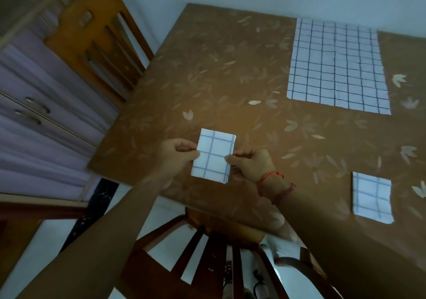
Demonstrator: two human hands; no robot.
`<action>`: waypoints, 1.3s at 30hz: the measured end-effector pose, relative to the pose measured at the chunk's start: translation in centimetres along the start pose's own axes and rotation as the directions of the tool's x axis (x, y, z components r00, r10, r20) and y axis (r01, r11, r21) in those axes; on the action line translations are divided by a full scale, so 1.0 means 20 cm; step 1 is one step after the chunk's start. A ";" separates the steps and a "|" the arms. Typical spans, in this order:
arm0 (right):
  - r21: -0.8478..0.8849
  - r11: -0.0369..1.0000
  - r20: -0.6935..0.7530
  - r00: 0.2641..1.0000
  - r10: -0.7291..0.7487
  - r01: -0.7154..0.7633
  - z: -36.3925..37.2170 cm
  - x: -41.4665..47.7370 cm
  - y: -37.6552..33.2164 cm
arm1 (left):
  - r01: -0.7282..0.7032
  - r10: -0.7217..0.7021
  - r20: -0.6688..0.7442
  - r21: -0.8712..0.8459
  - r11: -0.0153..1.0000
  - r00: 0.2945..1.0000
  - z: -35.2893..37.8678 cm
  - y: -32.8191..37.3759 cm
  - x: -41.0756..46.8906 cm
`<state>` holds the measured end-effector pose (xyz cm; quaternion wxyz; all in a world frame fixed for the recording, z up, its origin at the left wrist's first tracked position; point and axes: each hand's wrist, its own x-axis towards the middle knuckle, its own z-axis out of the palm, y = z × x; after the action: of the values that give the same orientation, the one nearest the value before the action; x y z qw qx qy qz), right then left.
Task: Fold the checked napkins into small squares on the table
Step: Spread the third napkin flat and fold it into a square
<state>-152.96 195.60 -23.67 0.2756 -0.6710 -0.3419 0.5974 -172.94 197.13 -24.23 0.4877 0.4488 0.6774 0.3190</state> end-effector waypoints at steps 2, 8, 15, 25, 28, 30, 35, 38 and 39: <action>0.007 1.000 -0.013 0.999 0.031 -0.031 0.05 0.05 -0.02 | 0.003 -0.003 -0.014 0.032 0.999 1.000 -0.04 0.00 0.06; -0.021 0.996 -0.001 0.996 0.084 -0.084 0.26 0.25 -0.05 | 0.054 -0.050 -0.045 0.097 0.994 0.998 -0.17 -0.05 0.27; -0.084 0.987 0.002 0.991 0.135 -0.135 0.45 0.47 -0.03 | 0.112 -0.103 -0.069 0.144 0.983 0.992 -0.28 -0.17 0.45; -0.084 0.989 0.004 0.992 0.125 -0.125 0.51 0.64 -0.05 | 0.047 -0.014 -0.122 0.281 0.959 0.992 -0.27 -0.29 0.61; -0.048 0.987 0.014 0.987 0.157 -0.157 0.50 0.66 -0.04 | 0.004 0.029 -0.095 0.335 0.942 0.995 -0.24 -0.27 0.63; -0.041 0.986 0.014 0.986 0.165 -0.164 0.49 0.66 -0.03 | -0.014 0.042 -0.069 0.363 0.932 0.997 -0.22 -0.26 0.64; -0.045 0.987 -0.010 0.988 0.152 -0.152 0.47 0.69 -0.01 | -0.066 0.099 -0.057 0.428 0.901 0.993 -0.21 -0.25 0.65; -0.054 0.989 -0.009 0.990 0.138 -0.138 0.47 0.69 0.00 | -0.086 0.119 -0.049 0.441 0.893 0.992 -0.21 -0.26 0.64; -0.064 0.990 -0.010 0.992 0.125 -0.125 0.47 0.68 0.01 | -0.091 0.124 -0.046 0.442 0.892 0.991 -0.21 -0.26 0.64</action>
<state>-161.62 205.87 -33.47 0.2170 -0.7015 -0.3174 0.6001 -180.01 206.77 -32.25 0.3308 0.5720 0.7233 0.2005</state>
